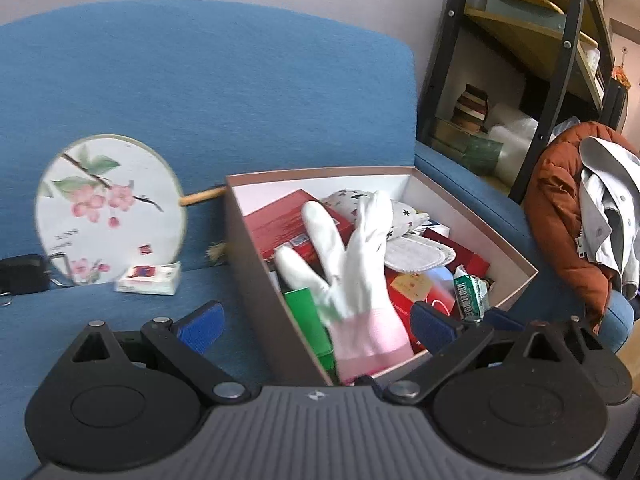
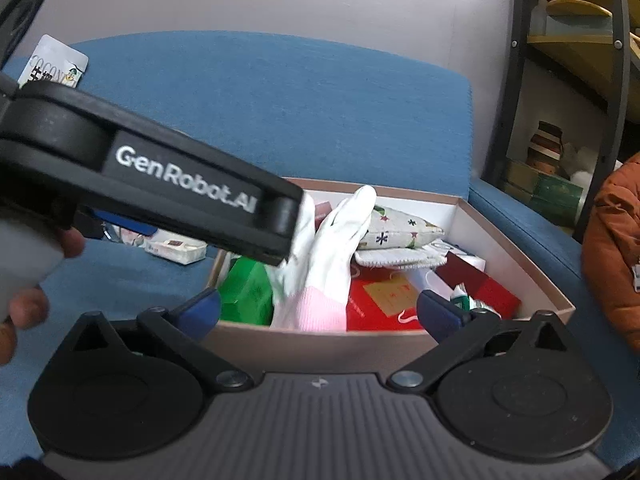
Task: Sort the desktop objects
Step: 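Open both tools to release the green box and glove into the box, then move both tools back to the red tape roll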
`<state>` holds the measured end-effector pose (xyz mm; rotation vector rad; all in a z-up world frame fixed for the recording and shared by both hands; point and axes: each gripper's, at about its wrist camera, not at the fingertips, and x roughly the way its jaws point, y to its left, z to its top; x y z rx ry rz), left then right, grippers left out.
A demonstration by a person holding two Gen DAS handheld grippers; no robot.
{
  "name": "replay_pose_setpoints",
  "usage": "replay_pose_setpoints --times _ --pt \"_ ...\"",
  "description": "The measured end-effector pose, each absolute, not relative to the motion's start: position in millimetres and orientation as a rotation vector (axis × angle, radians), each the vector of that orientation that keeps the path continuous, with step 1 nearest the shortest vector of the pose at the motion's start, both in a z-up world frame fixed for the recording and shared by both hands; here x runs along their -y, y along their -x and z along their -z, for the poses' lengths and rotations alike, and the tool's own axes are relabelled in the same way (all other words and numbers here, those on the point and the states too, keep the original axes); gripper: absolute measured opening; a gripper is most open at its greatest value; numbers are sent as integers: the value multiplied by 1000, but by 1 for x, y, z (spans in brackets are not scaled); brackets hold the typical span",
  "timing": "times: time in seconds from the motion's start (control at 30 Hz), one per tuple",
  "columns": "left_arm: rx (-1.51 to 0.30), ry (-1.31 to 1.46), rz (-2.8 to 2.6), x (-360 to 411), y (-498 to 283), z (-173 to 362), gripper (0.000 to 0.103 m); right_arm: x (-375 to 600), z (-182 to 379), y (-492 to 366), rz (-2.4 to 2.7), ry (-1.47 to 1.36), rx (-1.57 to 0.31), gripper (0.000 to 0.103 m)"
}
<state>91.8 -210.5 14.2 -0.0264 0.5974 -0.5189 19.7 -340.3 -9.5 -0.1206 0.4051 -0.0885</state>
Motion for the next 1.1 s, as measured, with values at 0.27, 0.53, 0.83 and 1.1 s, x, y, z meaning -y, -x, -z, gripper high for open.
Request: replay_pose_setpoints --times 0.27,0.53,0.83,1.1 --pt "-614 -19 462 195 -68 -19 102 316 9 6 68 117 -436 101" --pt "-610 8 465 177 -50 -27 102 303 -2 26 83 88 -444 101" --pt "-631 63 411 115 -28 -14 102 261 -5 37 -25 105 -441 101" --pt "-653 166 234 16 -42 11 101 194 10 23 -195 167 -467 101"
